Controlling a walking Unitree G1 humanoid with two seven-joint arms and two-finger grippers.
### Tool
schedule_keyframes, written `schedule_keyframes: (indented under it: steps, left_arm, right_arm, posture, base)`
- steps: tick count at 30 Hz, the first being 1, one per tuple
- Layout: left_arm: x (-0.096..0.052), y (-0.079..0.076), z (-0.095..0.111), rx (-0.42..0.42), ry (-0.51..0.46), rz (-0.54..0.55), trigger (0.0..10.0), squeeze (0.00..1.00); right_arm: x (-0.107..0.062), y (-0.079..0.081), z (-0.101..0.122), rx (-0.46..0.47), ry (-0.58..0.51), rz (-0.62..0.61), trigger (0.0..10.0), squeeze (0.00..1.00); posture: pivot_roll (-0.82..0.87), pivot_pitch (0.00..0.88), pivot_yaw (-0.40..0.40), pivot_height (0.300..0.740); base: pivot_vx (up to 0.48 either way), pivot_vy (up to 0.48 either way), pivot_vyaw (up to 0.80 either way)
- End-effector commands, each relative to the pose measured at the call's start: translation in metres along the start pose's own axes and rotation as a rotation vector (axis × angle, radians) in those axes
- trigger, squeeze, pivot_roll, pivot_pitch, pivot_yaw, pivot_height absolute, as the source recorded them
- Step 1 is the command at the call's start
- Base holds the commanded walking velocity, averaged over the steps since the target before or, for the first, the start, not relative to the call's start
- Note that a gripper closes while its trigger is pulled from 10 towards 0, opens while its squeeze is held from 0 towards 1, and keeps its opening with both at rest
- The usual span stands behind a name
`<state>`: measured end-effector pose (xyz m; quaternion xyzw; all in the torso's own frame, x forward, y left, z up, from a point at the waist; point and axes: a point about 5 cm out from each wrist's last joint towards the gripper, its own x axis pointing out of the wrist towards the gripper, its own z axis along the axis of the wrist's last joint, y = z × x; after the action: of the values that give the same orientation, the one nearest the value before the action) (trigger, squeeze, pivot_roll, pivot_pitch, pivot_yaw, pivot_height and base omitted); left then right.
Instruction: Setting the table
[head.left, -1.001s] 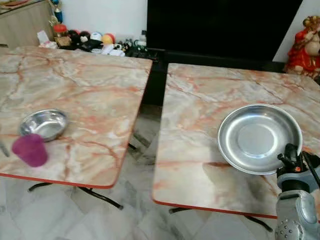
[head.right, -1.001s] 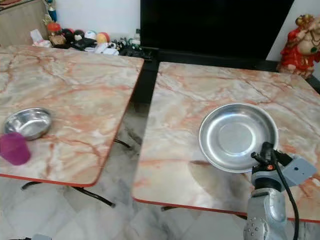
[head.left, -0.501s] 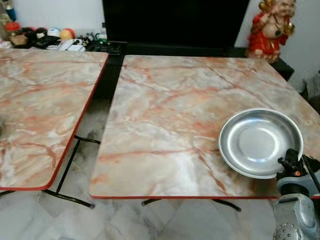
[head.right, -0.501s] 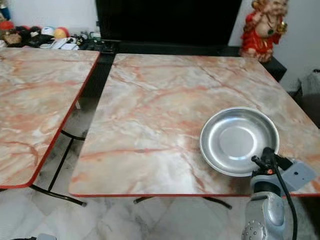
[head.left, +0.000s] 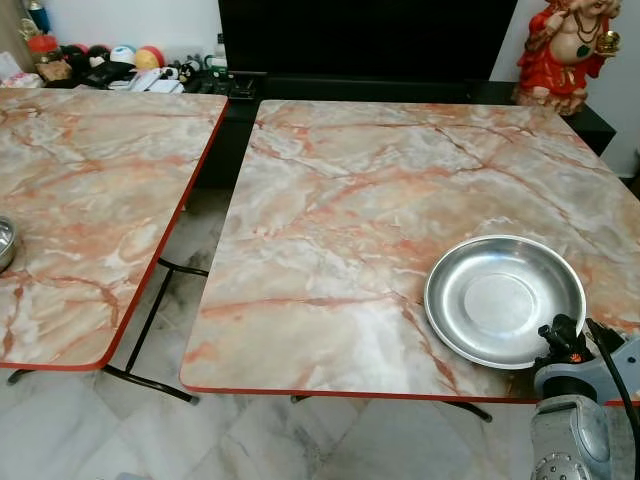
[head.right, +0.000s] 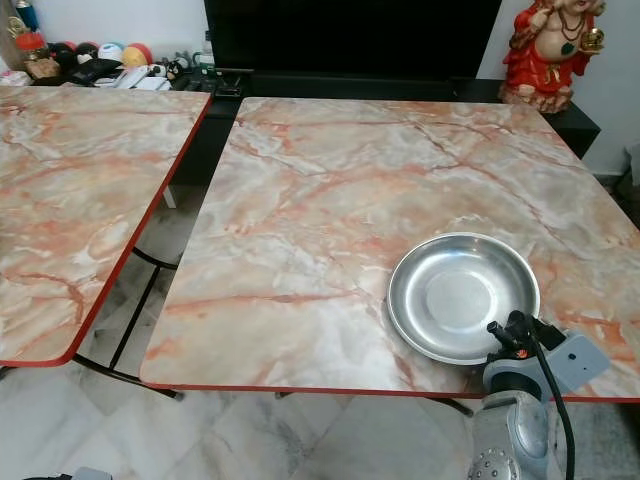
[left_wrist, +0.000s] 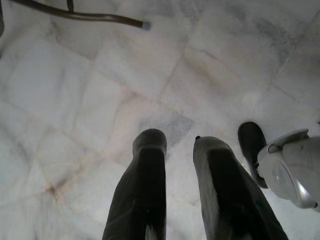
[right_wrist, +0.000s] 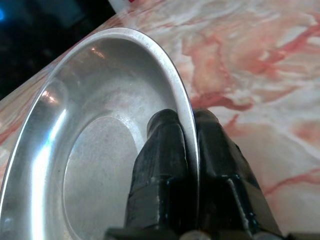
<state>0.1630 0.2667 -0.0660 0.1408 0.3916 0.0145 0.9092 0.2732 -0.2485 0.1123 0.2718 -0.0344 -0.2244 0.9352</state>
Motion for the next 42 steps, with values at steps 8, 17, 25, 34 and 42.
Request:
schedule_keyframes:
  steps: [8, 17, 25, 34, 42]
  left_arm:
    - [-0.002, 0.003, -0.006, 0.02, 0.027, -0.004, 10.0, 0.0]
    - [-0.003, 0.003, -0.008, 0.025, 0.03, -0.006, 10.0, 0.0]
    - [-0.003, 0.001, -0.007, 0.032, 0.028, -0.014, 10.0, 0.0]
    - [-0.003, -0.002, -0.009, 0.037, 0.028, -0.022, 10.0, 0.0]
    - [-0.003, -0.003, -0.008, 0.039, 0.023, -0.024, 10.0, 0.0]
  right_arm:
    - [-0.007, -0.005, 0.001, 0.049, -0.011, -0.083, 10.0, 0.0]
    - [-0.017, -0.009, -0.005, 0.051, 0.017, -0.157, 10.0, 0.65]
    - [-0.017, -0.011, -0.007, 0.041, 0.029, -0.178, 10.0, 0.0]
    - [-0.017, -0.006, -0.005, 0.013, 0.011, -0.165, 10.0, 0.0]
    - [-0.02, -0.014, -0.006, 0.017, 0.003, -0.235, 10.0, 1.0]
  posture:
    - [-0.05, 0.144, -0.01, 0.74]
    - [-0.04, 0.129, -0.014, 0.74]
    - [-0.04, 0.112, -0.017, 0.74]
    - [-0.04, 0.1, -0.024, 0.74]
    - [-0.04, 0.105, -0.026, 0.74]
  base:
    - [0.0, 0.0, 0.0]
    - [0.0, 0.0, 0.0]
    - [0.0, 0.0, 0.0]
    - [0.0, 0.0, 0.0]
    - [0.0, 0.0, 0.0]
